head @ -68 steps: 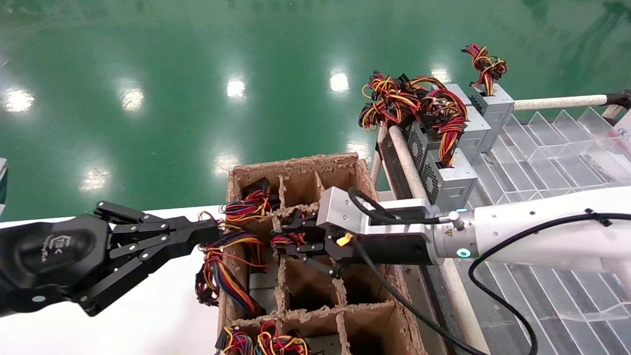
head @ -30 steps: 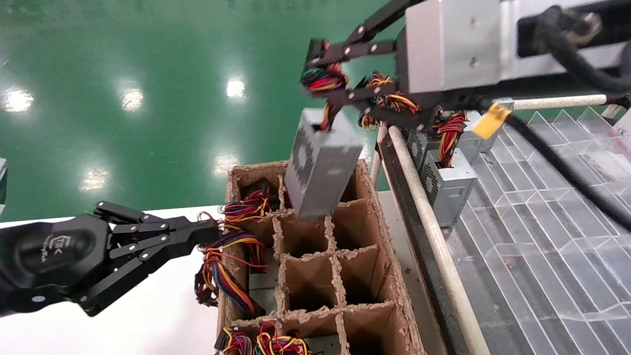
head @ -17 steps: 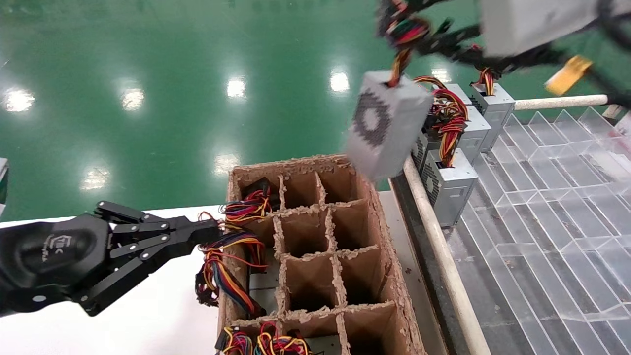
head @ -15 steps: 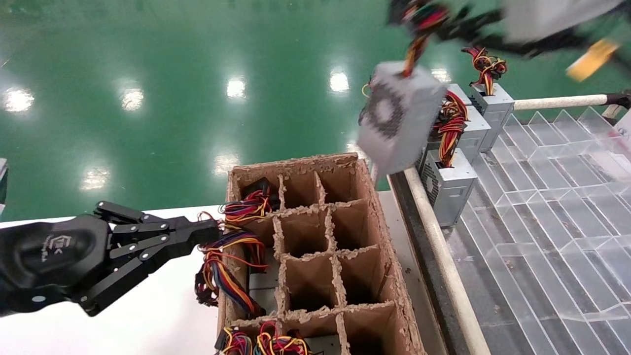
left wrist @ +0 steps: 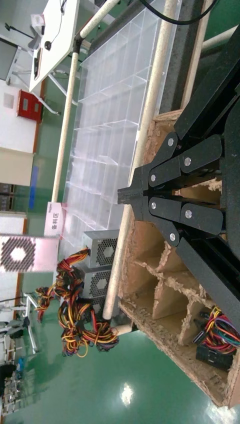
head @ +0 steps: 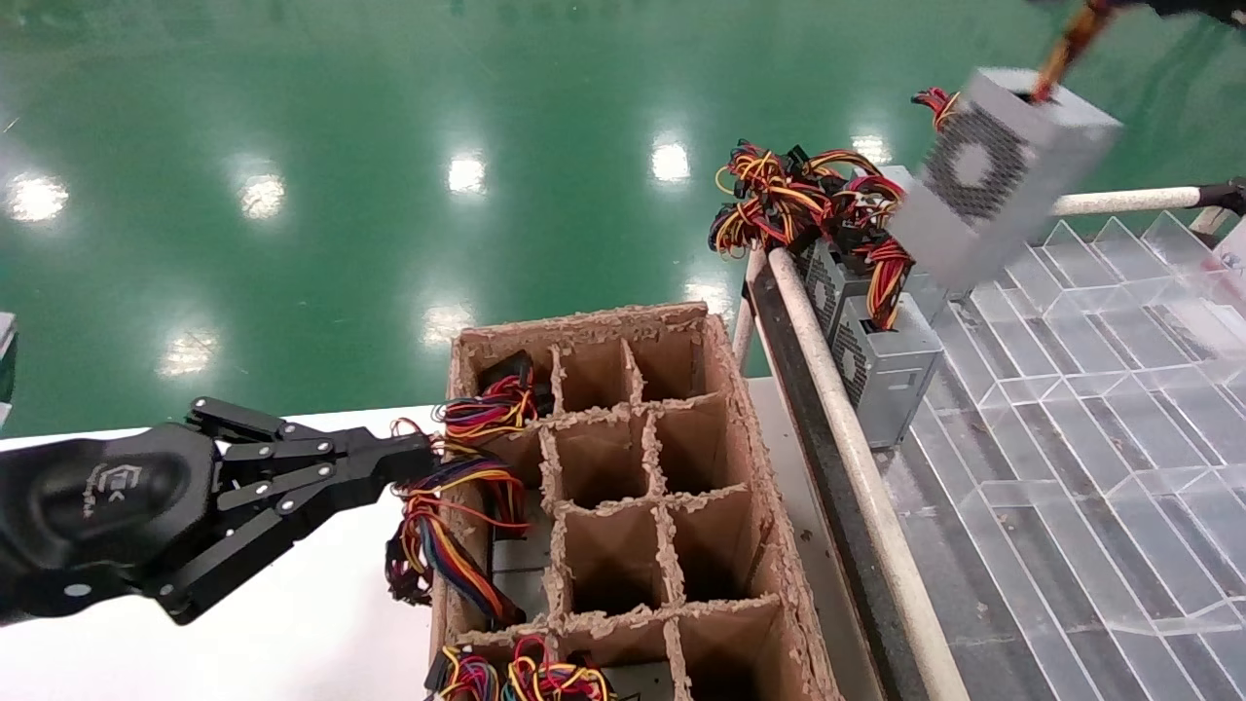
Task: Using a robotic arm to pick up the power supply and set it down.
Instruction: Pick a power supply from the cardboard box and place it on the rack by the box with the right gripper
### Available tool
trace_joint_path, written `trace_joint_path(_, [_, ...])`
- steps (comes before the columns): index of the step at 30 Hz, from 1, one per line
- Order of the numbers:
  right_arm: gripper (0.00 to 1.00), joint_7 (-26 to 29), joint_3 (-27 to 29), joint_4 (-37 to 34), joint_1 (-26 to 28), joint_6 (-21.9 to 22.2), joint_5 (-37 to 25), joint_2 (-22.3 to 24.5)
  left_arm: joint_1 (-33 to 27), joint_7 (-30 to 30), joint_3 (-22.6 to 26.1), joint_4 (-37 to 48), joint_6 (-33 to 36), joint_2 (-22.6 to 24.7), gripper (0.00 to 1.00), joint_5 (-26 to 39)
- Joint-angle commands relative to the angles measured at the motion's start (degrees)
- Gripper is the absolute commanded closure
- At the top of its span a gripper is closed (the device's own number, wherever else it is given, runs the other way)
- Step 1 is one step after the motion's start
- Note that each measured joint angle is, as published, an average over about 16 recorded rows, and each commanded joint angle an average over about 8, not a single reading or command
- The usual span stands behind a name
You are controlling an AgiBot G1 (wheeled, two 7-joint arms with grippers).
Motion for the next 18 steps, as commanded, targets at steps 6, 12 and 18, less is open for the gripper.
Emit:
trace_joint_path(6, [1.0,2.09,-1.6,-0.46,-3.88,2.14,-0.41,4.43,0.0,0.0,0.0,0.0,0.0,0.0,1.0,0.0])
trace_joint_path(12, [1.0,2.2,-2.32,-1.57,-9.52,6.04,-0.2,6.32,0.0,0.0,0.0,0.0,0.0,0.0,1.0,0.0])
trace_joint_path(18, [1.0,0.71,-2.86,-4.05,-14.19,10.63,0.04,6.24,0.0,0.0,0.0,0.0,0.0,0.0,1.0,0.0])
